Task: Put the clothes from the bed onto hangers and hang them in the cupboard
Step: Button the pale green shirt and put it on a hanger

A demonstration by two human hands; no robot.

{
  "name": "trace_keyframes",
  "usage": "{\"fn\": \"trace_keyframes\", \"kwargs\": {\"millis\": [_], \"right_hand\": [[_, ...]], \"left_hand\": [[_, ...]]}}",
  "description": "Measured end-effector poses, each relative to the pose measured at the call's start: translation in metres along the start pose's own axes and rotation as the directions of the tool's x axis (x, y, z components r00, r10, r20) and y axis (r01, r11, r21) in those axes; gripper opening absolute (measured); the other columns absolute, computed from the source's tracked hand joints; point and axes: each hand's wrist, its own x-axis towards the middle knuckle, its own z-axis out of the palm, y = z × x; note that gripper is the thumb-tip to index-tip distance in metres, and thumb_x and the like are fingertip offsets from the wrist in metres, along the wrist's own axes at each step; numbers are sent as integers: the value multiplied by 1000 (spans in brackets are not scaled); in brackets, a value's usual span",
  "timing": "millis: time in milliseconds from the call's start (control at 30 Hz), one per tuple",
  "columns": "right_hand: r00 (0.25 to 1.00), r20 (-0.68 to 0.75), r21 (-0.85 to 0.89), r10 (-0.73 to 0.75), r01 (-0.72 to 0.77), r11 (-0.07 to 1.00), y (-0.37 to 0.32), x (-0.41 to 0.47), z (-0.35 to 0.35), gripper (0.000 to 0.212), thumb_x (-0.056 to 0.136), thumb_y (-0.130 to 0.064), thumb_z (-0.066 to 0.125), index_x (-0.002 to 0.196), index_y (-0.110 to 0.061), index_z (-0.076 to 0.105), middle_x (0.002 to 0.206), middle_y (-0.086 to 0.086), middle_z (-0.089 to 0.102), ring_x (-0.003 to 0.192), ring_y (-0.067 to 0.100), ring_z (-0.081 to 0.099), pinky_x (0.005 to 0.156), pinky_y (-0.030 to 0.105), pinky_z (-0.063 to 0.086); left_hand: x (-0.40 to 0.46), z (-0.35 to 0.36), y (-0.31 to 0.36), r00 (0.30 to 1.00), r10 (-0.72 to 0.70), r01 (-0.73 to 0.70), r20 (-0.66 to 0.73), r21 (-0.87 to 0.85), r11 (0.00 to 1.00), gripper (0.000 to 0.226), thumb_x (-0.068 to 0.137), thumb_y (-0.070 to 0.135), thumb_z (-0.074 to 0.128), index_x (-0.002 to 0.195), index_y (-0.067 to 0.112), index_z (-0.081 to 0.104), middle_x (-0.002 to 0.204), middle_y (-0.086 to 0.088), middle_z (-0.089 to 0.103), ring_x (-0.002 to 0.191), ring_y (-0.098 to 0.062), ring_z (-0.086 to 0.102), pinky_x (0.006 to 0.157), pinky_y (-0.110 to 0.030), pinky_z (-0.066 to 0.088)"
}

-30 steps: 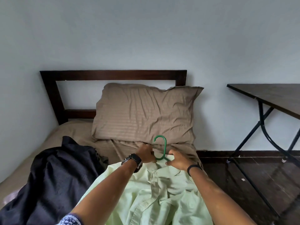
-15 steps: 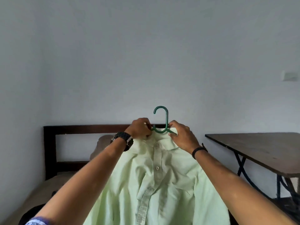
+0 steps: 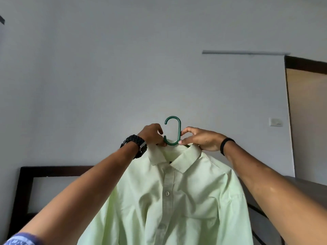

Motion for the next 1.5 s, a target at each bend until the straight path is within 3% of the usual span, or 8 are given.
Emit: {"fn": "trace_keyframes", "kwargs": {"millis": [400, 533, 700, 833, 933, 1100, 1267, 1500], "right_hand": [[995, -95, -422, 13, -52, 905, -42, -40, -59, 11, 87, -11, 66, 98, -11, 69, 106, 10, 70, 89, 19, 67, 85, 36, 54], [842, -329, -695, -428, 91, 713, -59, -29, -48, 14, 83, -25, 71, 73, -18, 63, 84, 1, 64, 85, 21, 60, 73, 30, 44], [954, 262, -331, 147, -55, 942, -106, -51, -67, 16, 91, -6, 59, 105, -6, 68, 95, 4, 72, 82, 14, 69, 77, 27, 57], [860, -338, -645, -382, 84, 759, -115, -39, -81, 19, 84, -32, 71, 80, -13, 68, 79, -2, 65, 74, 12, 57, 62, 21, 44], [828, -345, -677, -441, 106, 728, -126, -35, -80, 19, 84, -33, 70, 79, -15, 66, 82, 0, 64, 75, 13, 56, 65, 24, 42], [980, 99, -467, 172, -107, 878, -136, -62, -86, 17, 87, -12, 66, 100, -2, 66, 74, 3, 68, 63, 12, 65, 62, 24, 55], [972, -206, -494, -111, -5, 869, -136, -66, -89, 11, 88, -19, 67, 93, -9, 68, 85, 5, 69, 73, 16, 64, 69, 28, 52], [996, -78, -383, 39, -66, 921, -130, -92, -88, 18, 86, -32, 66, 95, -17, 69, 90, -2, 72, 73, 9, 68, 60, 21, 52]], "left_hand": [[0, -30, 44, 921, 173, -103, -348, 212, 972, 25, 84, 30, 65, 96, 9, 62, 98, -11, 60, 91, -32, 58, 68, -30, 43], [21, -77, 64, 997, -69, 72, -25, 533, 843, 36, 88, 39, 62, 97, 4, 61, 93, -6, 55, 82, -19, 67, 68, -25, 46], [11, -133, 80, 758, -384, 97, 527, 492, 865, 15, 90, 22, 64, 103, 17, 65, 90, 4, 71, 72, -17, 66, 70, -24, 51], [20, -134, 83, 997, 28, 2, -67, 412, 911, 29, 87, 38, 63, 98, 11, 64, 107, -11, 67, 83, -25, 61, 64, -25, 42], [19, -114, 84, 857, 257, -16, -447, 475, 880, 29, 93, 34, 52, 109, 13, 62, 115, -11, 62, 102, -31, 60, 75, -33, 44], [7, -121, 81, 974, -26, -13, 226, 169, 986, 23, 93, 20, 59, 106, 2, 60, 90, -14, 66, 49, -18, 65, 56, -27, 56], [11, -109, 81, 911, 163, -102, -379, 177, 979, 20, 91, 25, 56, 97, 7, 62, 100, -17, 65, 79, -33, 68, 75, -39, 58], [-1, -94, 87, 960, 153, -123, -234, 135, 983, 17, 90, 28, 57, 97, 13, 58, 98, -11, 65, 73, -30, 68, 73, -39, 58]]}}
